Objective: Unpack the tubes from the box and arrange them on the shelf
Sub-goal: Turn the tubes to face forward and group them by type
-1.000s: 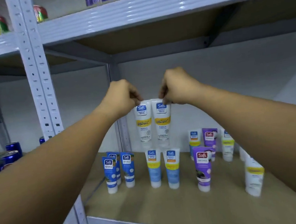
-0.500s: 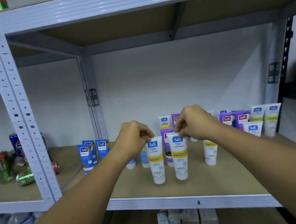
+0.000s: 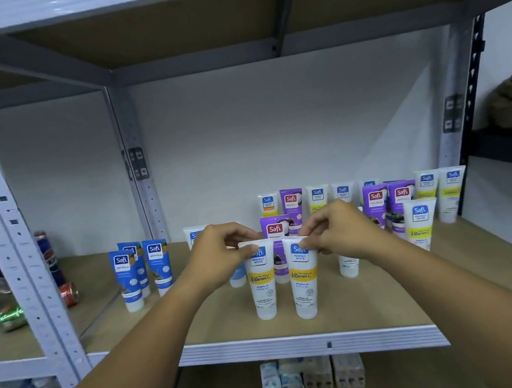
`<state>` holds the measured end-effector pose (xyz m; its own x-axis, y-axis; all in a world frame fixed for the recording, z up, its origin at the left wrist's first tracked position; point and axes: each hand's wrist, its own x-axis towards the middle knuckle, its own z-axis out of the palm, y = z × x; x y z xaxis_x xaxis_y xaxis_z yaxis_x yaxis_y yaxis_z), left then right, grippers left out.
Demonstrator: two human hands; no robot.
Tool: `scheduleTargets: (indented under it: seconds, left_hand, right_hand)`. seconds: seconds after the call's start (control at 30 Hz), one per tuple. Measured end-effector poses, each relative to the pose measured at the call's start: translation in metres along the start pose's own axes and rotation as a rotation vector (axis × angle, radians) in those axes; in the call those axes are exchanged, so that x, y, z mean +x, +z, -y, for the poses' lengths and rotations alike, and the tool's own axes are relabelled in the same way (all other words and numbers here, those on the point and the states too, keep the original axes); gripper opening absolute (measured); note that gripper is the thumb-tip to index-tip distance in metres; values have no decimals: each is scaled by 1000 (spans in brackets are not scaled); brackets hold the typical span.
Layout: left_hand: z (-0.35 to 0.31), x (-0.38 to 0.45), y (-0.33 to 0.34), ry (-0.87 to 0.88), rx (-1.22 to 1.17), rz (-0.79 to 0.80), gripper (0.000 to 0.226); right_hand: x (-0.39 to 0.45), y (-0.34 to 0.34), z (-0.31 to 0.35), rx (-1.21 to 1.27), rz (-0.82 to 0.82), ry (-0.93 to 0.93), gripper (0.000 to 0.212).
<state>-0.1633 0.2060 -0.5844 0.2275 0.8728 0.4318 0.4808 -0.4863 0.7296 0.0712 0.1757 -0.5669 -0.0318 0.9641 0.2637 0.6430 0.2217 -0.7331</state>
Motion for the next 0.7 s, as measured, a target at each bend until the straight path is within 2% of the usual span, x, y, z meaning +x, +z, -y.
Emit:
scheduleTargets:
  seconds: [0.07, 0.17, 0.33, 0.53, 0.7]
  left_hand:
    - [11, -7, 5, -60, -183, 3, 27]
    - [31, -22, 19, -120, -316, -6, 40]
    - [64, -47, 50, -203, -383, 1, 44]
    - [74, -54, 66, -177, -287, -46, 40]
    - [63, -53, 85, -135, -274, -20, 38]
  right_hand:
    - [-5, 9, -14, 184, -49, 48, 14]
    - [-19, 27, -37, 365, -64, 53, 29]
    - [-35, 68, -70, 332, -102, 57, 45]
    - [-46, 82, -82, 290, -217, 15, 44]
    - [-48, 68, -96, 261, -219, 15, 42]
